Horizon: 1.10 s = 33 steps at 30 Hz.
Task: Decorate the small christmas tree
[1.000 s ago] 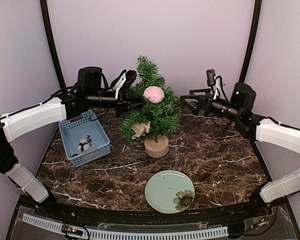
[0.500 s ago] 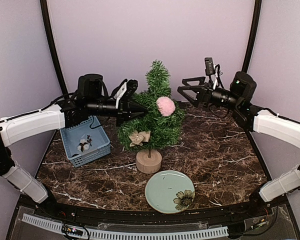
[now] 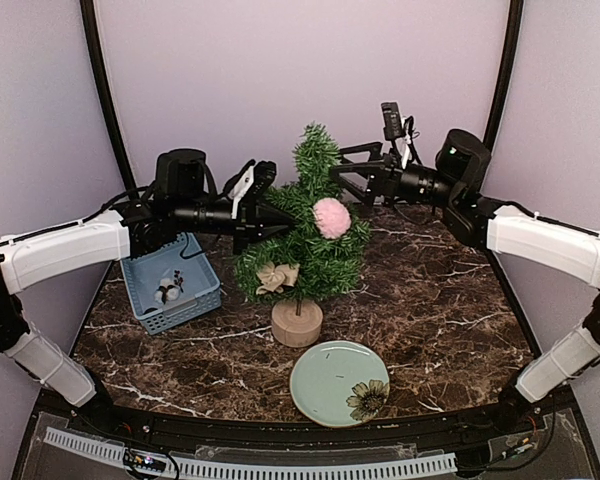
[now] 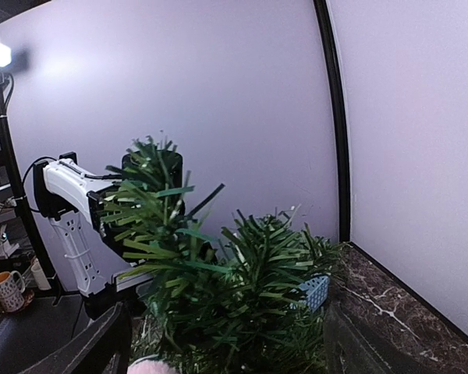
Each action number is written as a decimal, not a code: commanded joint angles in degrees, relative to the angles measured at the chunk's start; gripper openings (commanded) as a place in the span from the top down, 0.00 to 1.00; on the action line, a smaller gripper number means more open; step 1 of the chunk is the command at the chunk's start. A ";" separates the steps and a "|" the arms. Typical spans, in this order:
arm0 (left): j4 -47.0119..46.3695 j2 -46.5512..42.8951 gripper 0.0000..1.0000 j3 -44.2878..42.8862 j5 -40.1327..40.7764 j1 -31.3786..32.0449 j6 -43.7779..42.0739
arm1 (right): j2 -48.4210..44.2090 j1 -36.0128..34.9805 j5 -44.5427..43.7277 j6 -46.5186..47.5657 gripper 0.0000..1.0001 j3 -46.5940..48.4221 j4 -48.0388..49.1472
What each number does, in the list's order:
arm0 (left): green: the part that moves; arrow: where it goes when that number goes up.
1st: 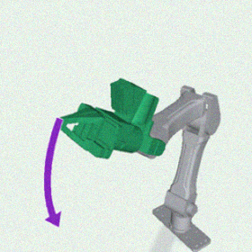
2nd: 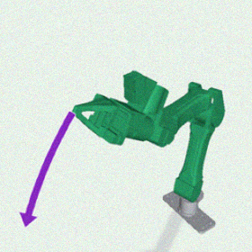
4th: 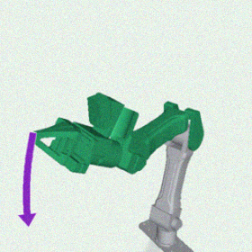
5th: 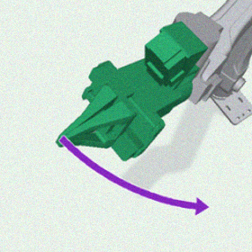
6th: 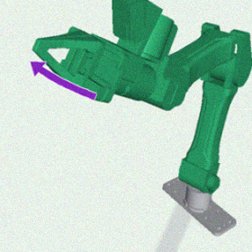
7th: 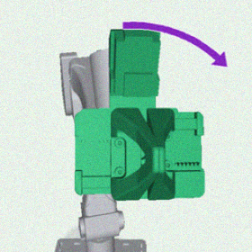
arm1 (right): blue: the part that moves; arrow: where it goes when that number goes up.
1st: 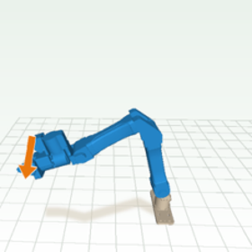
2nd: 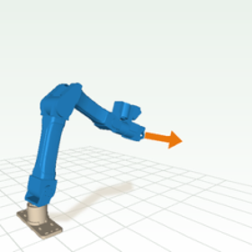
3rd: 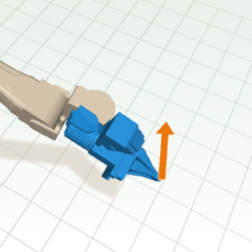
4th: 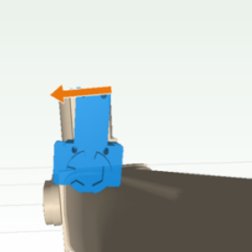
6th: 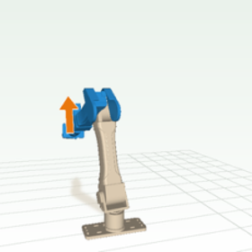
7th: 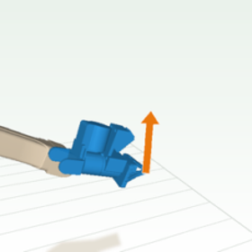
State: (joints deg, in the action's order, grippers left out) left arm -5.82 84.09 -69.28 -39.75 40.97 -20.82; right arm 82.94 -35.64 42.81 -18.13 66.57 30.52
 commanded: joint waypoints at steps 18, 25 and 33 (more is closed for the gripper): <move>-5.07 0.30 1.00 -2.58 2.74 -0.28 -2.68 | 3.54 -5.31 -8.07 9.09 1.00 6.92 -2.13; -7.96 2.45 1.00 -2.55 4.61 -0.76 -3.04 | 2.30 -5.32 -13.23 13.42 1.00 6.93 -2.38; -10.77 3.40 1.00 -1.88 5.64 -1.14 -3.70 | 1.48 -5.23 -17.42 17.00 1.00 7.84 -2.49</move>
State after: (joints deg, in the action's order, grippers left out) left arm -11.86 87.48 -70.15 -35.27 40.34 -23.38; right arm 86.54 -40.38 27.99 -3.62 72.10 25.65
